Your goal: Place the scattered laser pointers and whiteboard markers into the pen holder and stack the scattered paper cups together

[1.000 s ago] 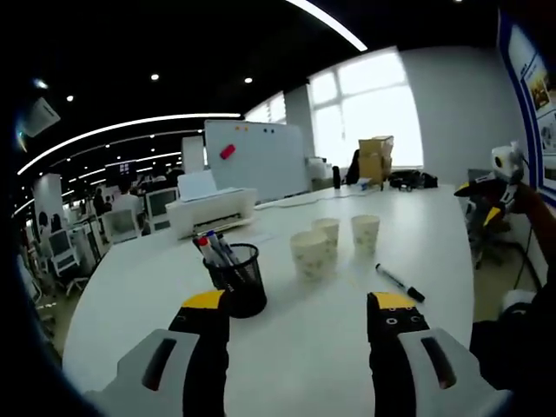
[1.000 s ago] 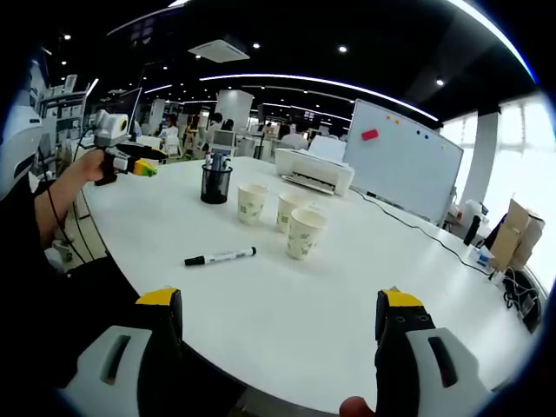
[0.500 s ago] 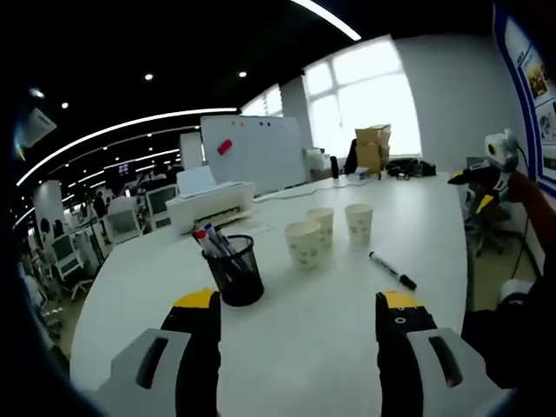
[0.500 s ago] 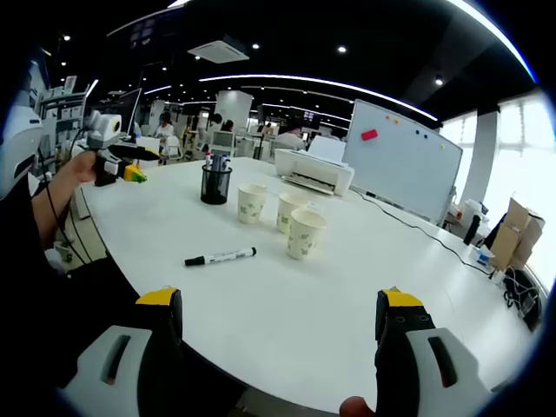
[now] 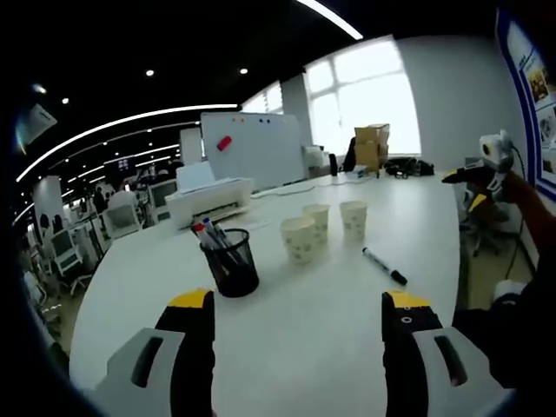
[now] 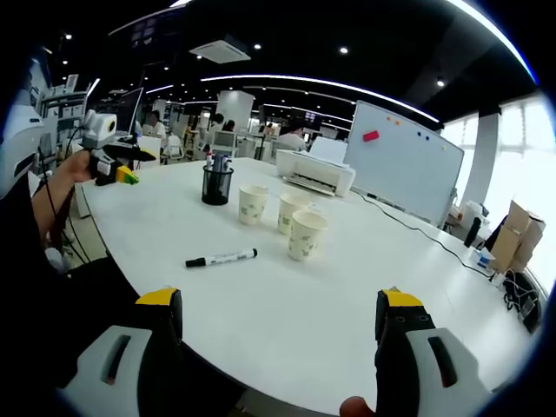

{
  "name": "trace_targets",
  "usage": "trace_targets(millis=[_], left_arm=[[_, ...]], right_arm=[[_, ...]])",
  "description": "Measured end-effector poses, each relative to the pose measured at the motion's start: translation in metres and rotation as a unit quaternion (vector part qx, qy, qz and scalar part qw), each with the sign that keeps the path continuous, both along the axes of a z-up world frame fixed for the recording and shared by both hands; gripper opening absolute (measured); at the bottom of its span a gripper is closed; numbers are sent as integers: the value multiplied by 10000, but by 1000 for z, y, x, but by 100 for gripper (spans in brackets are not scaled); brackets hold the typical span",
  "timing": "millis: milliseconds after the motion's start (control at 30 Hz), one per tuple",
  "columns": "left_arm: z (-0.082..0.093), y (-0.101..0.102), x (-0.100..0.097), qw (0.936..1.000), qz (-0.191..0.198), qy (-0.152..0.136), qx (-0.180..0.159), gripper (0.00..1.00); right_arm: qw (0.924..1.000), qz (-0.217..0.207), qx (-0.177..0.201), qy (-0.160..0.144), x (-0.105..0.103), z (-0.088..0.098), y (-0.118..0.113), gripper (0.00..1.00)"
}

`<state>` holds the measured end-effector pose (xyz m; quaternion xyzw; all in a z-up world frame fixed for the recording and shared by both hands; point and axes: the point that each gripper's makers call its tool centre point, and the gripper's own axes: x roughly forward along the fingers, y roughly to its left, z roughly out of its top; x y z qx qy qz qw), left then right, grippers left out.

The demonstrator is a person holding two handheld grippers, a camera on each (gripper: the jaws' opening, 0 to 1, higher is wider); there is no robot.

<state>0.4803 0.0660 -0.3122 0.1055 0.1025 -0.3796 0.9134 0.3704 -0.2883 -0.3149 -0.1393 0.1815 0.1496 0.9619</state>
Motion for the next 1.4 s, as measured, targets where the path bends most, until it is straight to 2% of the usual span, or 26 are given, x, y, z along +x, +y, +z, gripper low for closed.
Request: trace_targets(millis=[233,633,767,1400], left_arm=[[-9,-2,-7,9997,-68,164,144,89],[-10,-1,-9,9996,-42,200,196,95],[-9,-4,-12,9995,-148,255,89,97],[-11,-6,-14,9991,-166,384,-95,97]], right_arm=[[10000,-15,-3,-8,-1,1,-2,87],[10000,-16,7,-1,-2,0,-1,87],[10000,-27,19,3,-3,-1,-2,87],[9999,-40,117,3,-2,-1,-1,90]])
